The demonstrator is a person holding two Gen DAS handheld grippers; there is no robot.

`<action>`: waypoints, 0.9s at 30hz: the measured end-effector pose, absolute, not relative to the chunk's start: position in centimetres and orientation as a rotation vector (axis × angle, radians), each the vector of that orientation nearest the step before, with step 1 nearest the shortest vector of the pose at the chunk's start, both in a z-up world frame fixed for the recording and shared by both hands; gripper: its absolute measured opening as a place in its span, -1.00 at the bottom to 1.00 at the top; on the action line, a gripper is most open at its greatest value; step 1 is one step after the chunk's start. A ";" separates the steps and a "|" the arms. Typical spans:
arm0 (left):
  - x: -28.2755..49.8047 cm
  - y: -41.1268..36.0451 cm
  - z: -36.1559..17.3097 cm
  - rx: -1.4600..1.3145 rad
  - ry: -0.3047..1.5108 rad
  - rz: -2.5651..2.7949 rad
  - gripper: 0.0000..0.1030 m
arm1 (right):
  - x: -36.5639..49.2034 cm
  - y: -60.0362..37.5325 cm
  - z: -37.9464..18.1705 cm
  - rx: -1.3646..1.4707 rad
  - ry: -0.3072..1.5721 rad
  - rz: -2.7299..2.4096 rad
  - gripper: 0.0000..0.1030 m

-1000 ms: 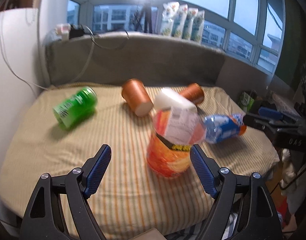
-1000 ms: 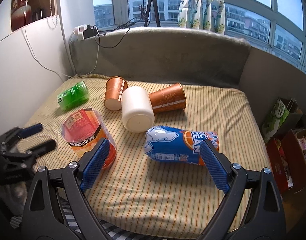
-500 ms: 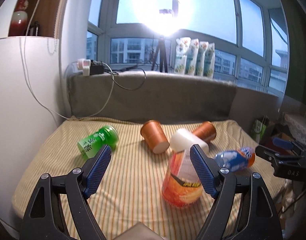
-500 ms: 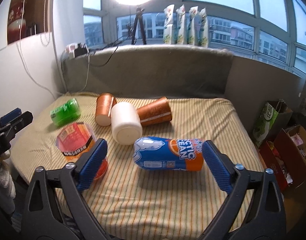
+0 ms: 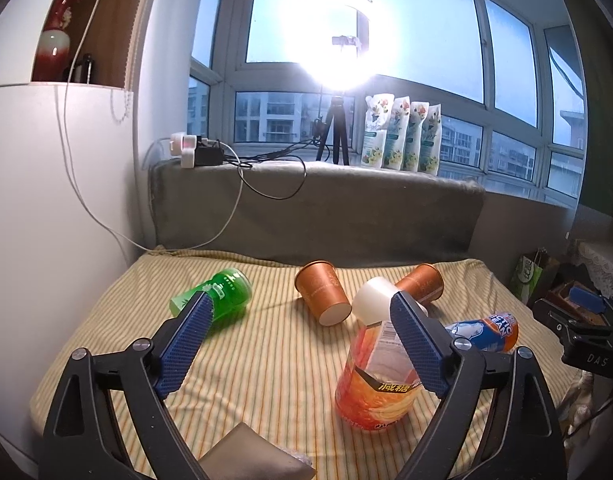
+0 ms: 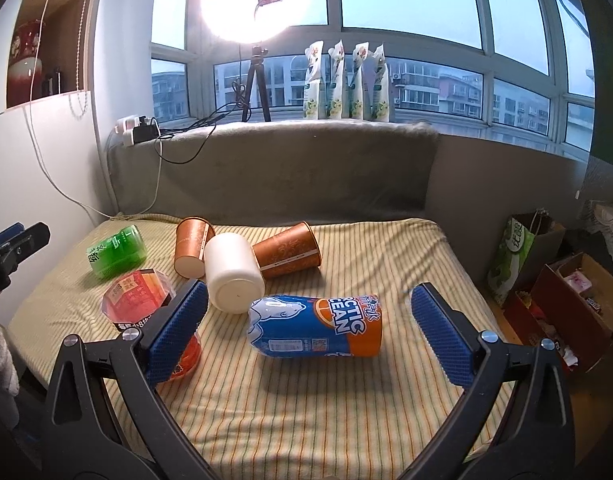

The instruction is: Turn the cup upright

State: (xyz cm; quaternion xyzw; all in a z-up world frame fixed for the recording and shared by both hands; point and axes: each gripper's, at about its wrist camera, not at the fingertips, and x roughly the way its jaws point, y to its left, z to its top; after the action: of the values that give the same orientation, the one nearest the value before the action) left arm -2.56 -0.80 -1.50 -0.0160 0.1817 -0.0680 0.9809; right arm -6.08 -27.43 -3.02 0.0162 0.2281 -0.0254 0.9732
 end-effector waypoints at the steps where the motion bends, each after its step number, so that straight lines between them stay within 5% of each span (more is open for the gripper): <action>1: -2.6 -0.8 -1.5 -0.030 0.365 -0.138 0.75 | -6.1 -27.4 -3.0 0.034 0.460 -0.052 1.00; 27: -2.7 -1.1 -1.5 -0.016 0.367 -0.142 0.76 | -6.0 -27.6 -3.4 0.039 0.470 -0.050 1.00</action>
State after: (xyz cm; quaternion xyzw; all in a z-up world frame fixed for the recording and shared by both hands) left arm -2.72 -1.13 -1.52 -0.0082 0.1825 -0.0705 0.9806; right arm -5.99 -27.56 -3.41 0.0191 0.2329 -0.0247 0.9720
